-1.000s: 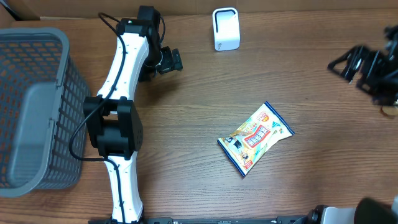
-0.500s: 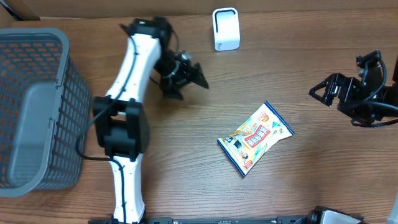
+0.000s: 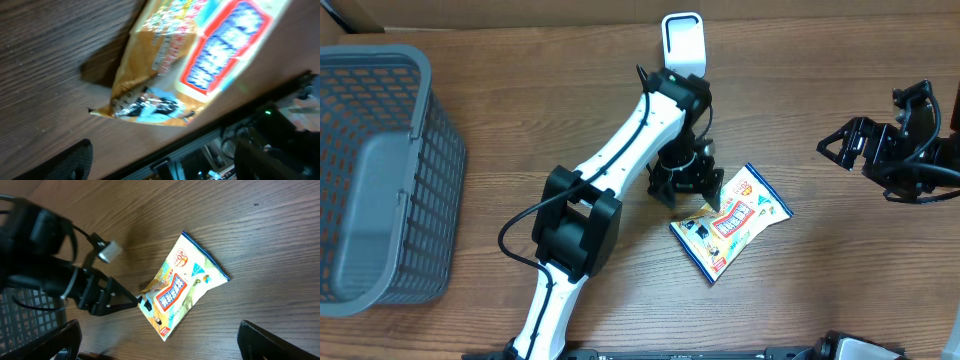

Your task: Scan the item barcode

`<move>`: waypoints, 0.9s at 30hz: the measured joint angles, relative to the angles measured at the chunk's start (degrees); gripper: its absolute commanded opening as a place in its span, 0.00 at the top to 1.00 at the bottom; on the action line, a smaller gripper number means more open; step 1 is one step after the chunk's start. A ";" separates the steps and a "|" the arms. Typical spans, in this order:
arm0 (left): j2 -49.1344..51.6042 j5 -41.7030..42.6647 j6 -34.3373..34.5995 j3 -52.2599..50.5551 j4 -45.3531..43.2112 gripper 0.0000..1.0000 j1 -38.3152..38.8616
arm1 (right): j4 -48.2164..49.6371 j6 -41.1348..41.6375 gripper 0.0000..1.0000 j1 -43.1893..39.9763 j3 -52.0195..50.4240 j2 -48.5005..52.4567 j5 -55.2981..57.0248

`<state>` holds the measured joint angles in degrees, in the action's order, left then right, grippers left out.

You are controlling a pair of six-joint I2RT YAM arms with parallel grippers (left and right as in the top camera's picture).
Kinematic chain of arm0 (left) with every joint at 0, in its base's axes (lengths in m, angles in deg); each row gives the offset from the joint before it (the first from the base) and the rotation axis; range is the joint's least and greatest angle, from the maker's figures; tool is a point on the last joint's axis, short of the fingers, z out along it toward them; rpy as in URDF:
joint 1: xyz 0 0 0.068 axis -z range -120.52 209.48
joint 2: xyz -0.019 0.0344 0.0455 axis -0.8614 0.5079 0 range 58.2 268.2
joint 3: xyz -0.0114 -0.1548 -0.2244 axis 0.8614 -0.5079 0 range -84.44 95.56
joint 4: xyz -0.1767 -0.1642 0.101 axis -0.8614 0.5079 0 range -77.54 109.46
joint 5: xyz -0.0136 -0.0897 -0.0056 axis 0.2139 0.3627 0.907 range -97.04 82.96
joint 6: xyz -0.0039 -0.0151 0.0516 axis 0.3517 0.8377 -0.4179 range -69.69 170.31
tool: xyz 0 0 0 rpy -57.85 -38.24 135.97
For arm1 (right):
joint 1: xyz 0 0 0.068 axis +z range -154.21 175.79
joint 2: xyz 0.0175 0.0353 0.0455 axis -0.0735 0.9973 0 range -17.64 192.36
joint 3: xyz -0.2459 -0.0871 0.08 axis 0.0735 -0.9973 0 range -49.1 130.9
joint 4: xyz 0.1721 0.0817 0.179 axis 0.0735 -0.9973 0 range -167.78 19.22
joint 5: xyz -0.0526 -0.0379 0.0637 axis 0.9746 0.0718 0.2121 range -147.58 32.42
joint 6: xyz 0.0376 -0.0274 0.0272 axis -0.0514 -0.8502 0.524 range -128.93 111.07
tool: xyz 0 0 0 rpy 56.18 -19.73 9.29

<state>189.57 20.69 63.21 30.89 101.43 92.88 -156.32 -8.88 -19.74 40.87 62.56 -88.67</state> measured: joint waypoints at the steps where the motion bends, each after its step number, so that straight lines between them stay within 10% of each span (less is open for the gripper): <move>1: 0.00 -0.72 0.20 -1.16 -0.46 0.19 0.00 | 0.17 -0.02 0.00 -0.02 0.00 0.00 0.02; 23: 0.00 10.58 -7.10 -20.00 -14.62 0.16 -3.32 | 2.19 -0.04 0.00 -0.02 0.00 0.24 0.07; 27: -0.02 12.94 -5.38 -20.06 -18.36 0.31 -3.39 | 2.25 -0.09 0.00 -0.02 0.00 0.79 0.04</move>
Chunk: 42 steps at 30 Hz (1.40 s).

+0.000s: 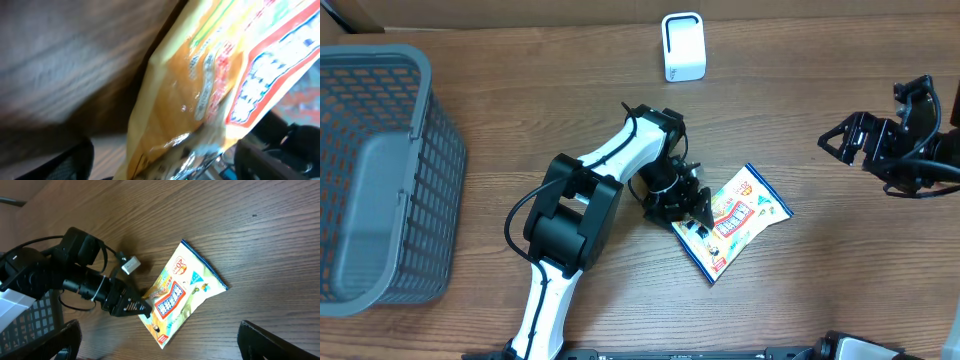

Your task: Scan the item barcode

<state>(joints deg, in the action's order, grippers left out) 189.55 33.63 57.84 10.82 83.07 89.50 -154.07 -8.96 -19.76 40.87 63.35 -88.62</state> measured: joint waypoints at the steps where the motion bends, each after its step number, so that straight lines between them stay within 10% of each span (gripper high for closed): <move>1: -0.02 0.28 0.85 -0.02 -1.11 0.39 0.00 | 0.09 0.02 0.00 0.02 0.00 0.11 0.00; 7: -0.02 -0.13 5.07 -0.15 -3.39 0.96 0.00 | 0.39 0.00 0.00 0.00 -0.04 0.28 0.04; 21: -0.02 -1.97 7.10 1.77 2.38 0.96 -1.66 | 9.86 0.07 0.12 0.00 -14.60 0.31 -2.03; 31: -0.44 -12.33 7.43 22.82 13.86 0.96 -4.94 | 20.63 3.61 0.12 0.20 -25.14 0.33 -4.55; 32: -0.63 -13.29 7.61 24.44 14.60 0.94 -4.92 | 21.77 4.24 0.12 0.37 -26.51 0.39 -4.59; 37: -2.12 -16.70 9.25 27.34 17.20 0.00 -4.90 | 28.11 7.72 0.07 4.24 -32.98 1.62 -4.57; 42: -2.12 -18.97 10.21 27.34 17.42 0.00 -4.92 | 33.73 15.43 0.02 10.62 -37.55 5.73 -1.40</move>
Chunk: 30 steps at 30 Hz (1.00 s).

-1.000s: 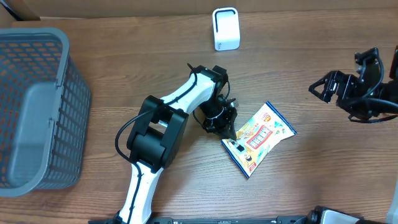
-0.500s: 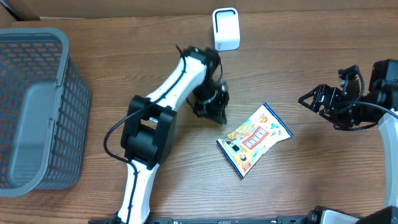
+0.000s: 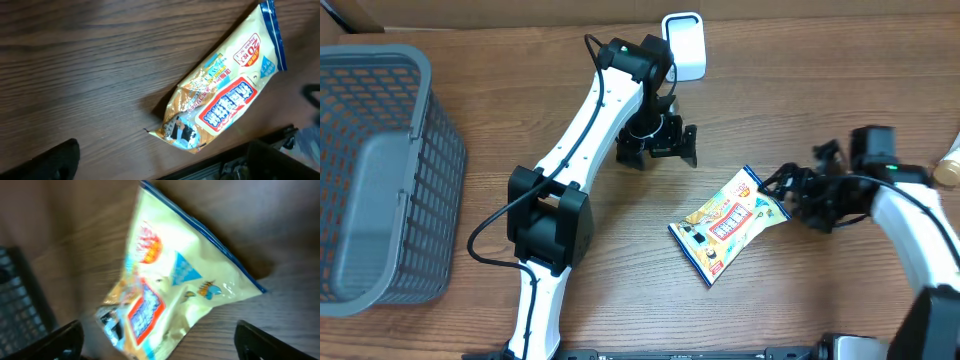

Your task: Scan the item barcode

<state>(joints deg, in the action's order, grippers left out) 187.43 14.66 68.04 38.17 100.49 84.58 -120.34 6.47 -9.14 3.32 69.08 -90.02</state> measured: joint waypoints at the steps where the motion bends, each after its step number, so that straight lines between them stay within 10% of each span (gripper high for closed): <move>1: 0.00 -0.31 0.15 0.00 0.20 0.00 -0.02 | 0.24 2.03 0.02 1.18 -0.46 1.22 1.86; 18: 0.00 -3.54 0.20 0.00 -0.81 0.00 -0.02 | 5.05 14.21 0.07 4.63 -0.83 9.75 11.52; 22: 0.00 -3.56 0.20 0.00 -0.81 0.04 -0.02 | 5.64 15.12 0.21 4.79 -0.11 11.08 10.69; 26: 0.00 -3.74 0.39 -0.48 -0.79 0.30 -0.02 | 6.78 14.43 0.37 4.81 0.35 12.41 8.63; 30: 0.00 -3.52 0.37 -2.51 -1.18 0.43 0.31 | 8.48 12.46 0.77 4.98 0.24 13.25 7.37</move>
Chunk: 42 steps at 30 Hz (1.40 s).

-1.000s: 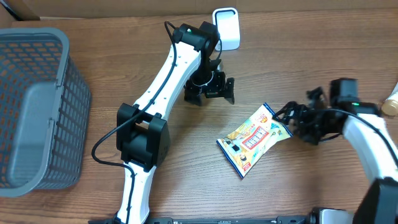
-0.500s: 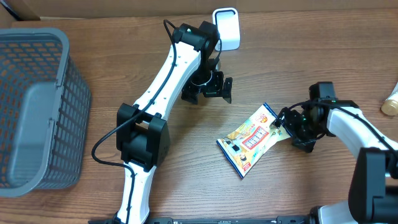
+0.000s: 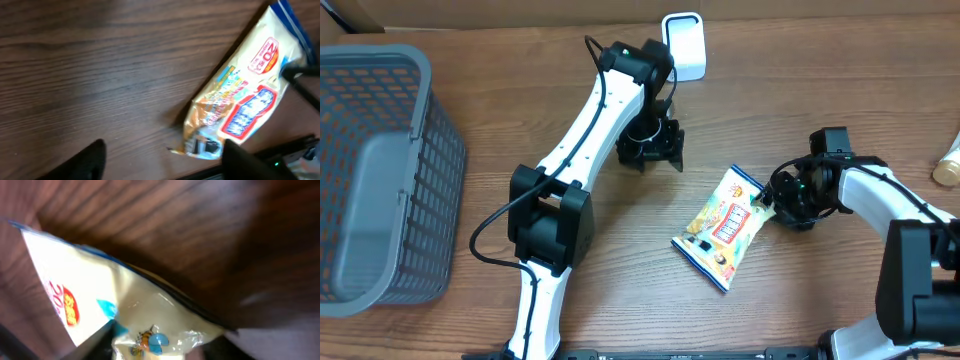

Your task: Scan the item barcode

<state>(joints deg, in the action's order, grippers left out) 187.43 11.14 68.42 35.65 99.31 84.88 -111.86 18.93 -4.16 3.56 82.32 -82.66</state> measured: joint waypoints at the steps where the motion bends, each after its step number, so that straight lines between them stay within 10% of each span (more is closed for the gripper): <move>1: 0.00 0.20 0.04 -1.11 -0.39 0.45 0.20 | 0.63 -0.96 0.90 0.09 -0.04 0.46 -0.46; 8: 0.04 3.08 0.20 -9.57 -7.23 0.49 4.72 | 1.16 -3.13 0.96 0.07 -0.04 0.98 -2.19; 12: 0.07 4.39 0.24 -11.82 -8.96 0.00 7.52 | -3.80 -5.81 0.96 -0.37 2.19 1.62 -3.26; 23: 0.07 9.16 0.17 -12.09 -16.70 0.00 9.49 | -20.20 -13.40 0.96 -1.49 19.89 0.13 -4.96; 42: 0.04 24.81 -10.91 -12.17 -28.30 0.02 9.49 | -19.41 -15.89 0.96 -2.29 21.27 -0.92 -21.03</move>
<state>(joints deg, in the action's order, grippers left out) 187.47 35.95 57.51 23.48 71.00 94.37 -131.27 3.04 -6.45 24.83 81.41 -103.68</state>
